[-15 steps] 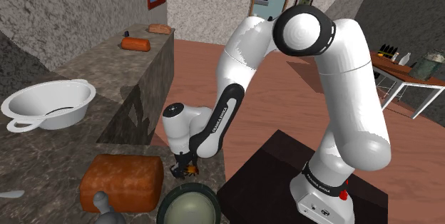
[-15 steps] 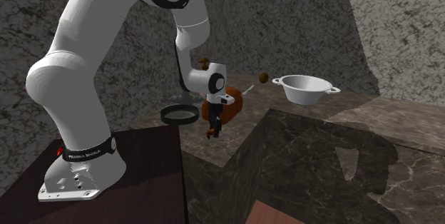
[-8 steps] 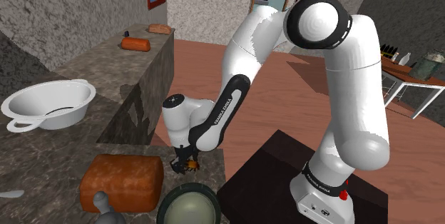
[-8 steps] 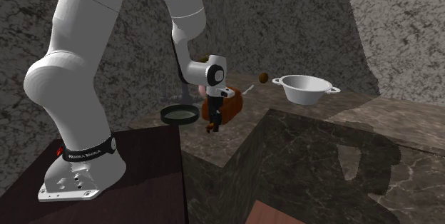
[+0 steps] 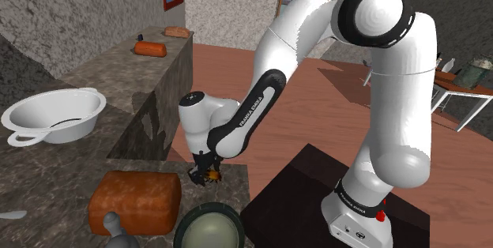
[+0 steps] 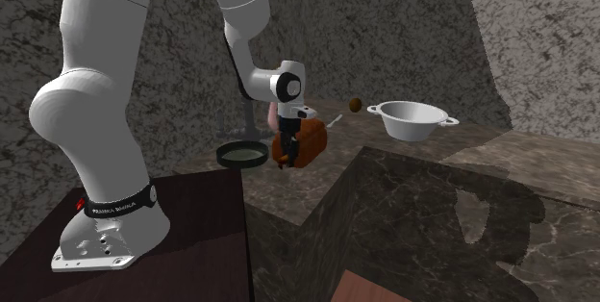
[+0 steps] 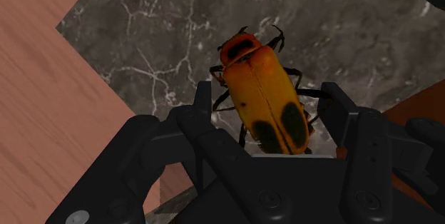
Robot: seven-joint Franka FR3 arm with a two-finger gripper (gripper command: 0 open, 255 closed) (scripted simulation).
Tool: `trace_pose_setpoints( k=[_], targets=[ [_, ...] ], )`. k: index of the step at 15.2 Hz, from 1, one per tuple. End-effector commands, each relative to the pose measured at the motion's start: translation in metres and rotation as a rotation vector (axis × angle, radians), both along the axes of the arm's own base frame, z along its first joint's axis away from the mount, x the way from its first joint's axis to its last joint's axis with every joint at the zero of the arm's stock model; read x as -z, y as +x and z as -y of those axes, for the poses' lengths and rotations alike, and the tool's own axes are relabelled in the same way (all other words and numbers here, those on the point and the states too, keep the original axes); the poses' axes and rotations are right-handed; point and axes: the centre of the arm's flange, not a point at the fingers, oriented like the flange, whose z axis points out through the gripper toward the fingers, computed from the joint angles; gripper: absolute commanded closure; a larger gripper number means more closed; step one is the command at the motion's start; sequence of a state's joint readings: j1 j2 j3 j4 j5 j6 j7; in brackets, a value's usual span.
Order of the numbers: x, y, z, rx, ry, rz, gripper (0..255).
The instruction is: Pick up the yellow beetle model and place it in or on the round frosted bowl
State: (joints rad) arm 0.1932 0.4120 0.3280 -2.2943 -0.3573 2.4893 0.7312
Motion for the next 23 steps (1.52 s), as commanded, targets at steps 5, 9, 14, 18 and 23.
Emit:
trace_pose_setpoints(
  k=[5,9,14,18,23],
  targets=[
    [-0.031,0.001,0.001,0.000,0.000,0.000,255],
    [-0.052,0.001,0.001,0.000,0.000,0.000,255],
    [-0.078,0.001,0.001,0.000,0.000,0.000,255],
    [-0.092,-0.010,-0.008,0.000,0.000,0.000,255],
    [-0.093,-0.061,-0.049,0.000,0.000,0.000,255]
  ],
)
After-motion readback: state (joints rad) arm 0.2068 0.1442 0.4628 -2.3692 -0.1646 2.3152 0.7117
